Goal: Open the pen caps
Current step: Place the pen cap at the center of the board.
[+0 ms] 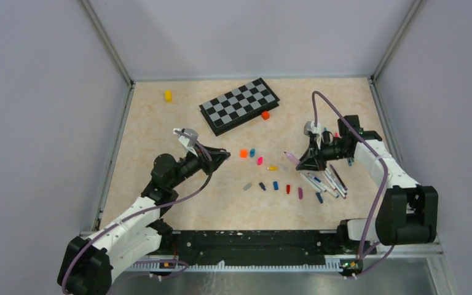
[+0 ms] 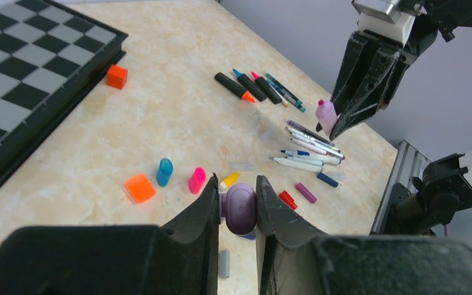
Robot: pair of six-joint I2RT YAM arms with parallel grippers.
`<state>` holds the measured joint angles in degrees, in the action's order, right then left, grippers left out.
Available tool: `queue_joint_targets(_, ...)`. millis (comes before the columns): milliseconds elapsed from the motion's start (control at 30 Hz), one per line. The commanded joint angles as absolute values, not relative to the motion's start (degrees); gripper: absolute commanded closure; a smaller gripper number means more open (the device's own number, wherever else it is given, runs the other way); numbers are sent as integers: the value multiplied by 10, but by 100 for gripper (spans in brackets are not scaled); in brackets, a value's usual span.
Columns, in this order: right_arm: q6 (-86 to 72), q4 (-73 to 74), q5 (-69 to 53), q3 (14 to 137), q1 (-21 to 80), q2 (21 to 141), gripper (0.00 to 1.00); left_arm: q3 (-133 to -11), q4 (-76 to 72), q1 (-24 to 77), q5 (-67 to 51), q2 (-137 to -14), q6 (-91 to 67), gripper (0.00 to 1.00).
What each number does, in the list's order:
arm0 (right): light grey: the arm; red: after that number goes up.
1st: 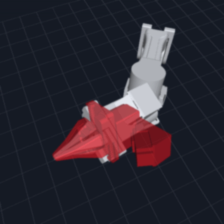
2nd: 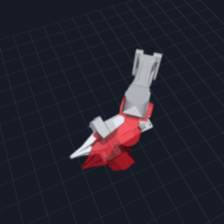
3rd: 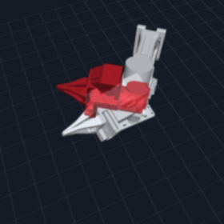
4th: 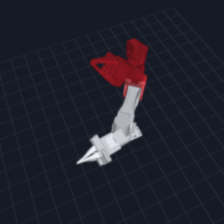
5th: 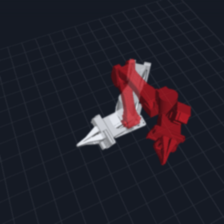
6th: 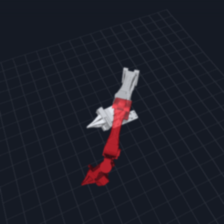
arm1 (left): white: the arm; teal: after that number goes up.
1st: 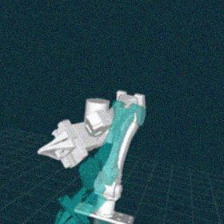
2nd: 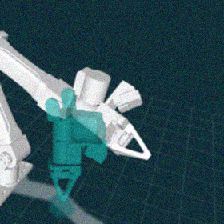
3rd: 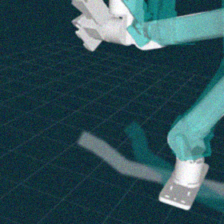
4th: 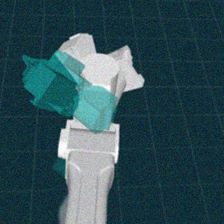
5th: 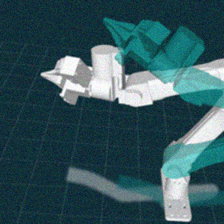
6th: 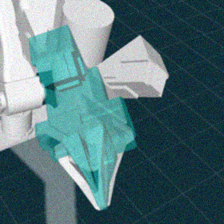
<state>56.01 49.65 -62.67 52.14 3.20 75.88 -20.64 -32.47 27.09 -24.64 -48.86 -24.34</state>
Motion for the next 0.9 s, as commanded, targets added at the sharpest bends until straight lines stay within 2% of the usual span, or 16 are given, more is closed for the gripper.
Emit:
queue_joint_targets(0, 519, 447, -621, 521, 30, 758, 100, -184, -348, 269, -263, -481, -282, 100)
queue_joint_targets(333, 424, 364, -595, 505, 59, 769, 100, -163, -352, 269, -280, -499, -305, 100)
queue_joint_targets(667, 308, 274, -527, 501, 75, 805, 100, -155, -425, 269, -322, -589, -362, 100)
queue_joint_targets(867, 193, 199, -392, 497, 75, 817, 100, -164, -427, 271, -311, -628, -387, 100)
